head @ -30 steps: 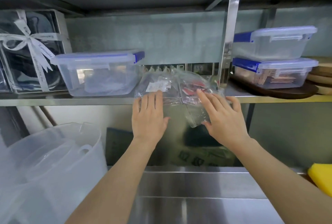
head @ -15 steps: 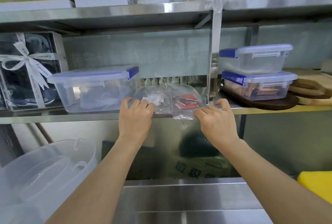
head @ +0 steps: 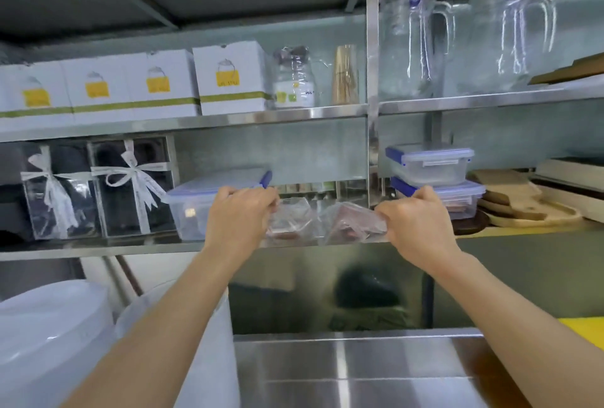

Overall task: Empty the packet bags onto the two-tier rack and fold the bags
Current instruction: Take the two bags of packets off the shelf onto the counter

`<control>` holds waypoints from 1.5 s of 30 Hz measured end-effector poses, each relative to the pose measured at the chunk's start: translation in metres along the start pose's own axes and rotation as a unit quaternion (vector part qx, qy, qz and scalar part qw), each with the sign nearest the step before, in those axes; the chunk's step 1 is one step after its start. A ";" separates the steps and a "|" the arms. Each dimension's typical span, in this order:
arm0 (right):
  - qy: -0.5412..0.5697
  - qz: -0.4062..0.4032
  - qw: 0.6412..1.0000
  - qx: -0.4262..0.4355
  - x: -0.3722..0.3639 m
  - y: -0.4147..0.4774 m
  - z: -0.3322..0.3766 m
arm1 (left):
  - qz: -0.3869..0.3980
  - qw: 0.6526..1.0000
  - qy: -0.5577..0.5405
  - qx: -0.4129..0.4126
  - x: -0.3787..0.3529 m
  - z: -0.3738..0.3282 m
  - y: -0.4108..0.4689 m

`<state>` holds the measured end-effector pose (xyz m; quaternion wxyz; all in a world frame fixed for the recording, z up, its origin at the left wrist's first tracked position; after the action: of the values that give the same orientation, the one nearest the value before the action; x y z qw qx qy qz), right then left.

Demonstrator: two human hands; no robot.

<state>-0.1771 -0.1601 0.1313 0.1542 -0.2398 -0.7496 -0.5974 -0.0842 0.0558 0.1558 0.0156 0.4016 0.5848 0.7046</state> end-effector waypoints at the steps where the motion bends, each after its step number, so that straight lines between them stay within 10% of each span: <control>1: 0.007 0.018 1.000 -0.005 0.014 -0.002 0.001 | 0.012 1.000 -0.004 0.004 0.014 -0.003 -0.003; 11: 0.075 0.298 0.952 0.009 0.116 -0.107 0.068 | 0.288 0.957 -0.030 0.000 0.115 -0.036 -0.131; 25: 0.154 0.374 0.915 0.011 0.206 -0.187 0.122 | 0.460 0.883 -0.066 -0.065 0.202 -0.079 -0.230; 36: 0.338 0.599 0.726 0.011 0.224 -0.200 0.127 | 0.628 0.746 -0.219 -0.017 0.210 -0.091 -0.233; 45: 0.264 0.538 0.799 -0.053 0.133 -0.235 0.118 | 0.632 0.753 -0.185 -0.002 0.113 -0.086 -0.267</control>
<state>-0.4094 -0.0622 -0.0213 0.6300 -0.4448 -0.3976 -0.4971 -0.3305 0.1259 -0.0047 -0.3242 0.8020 0.1822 0.4674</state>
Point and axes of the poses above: each hand's wrist, its own y-axis towards the middle knuckle, its own x-axis out of the back of the hand, z = x × y, the point moved 3 cm from there along y, towards the middle knuckle, and after that the axes turned 9 degrees about x, right-handed, at the moved point
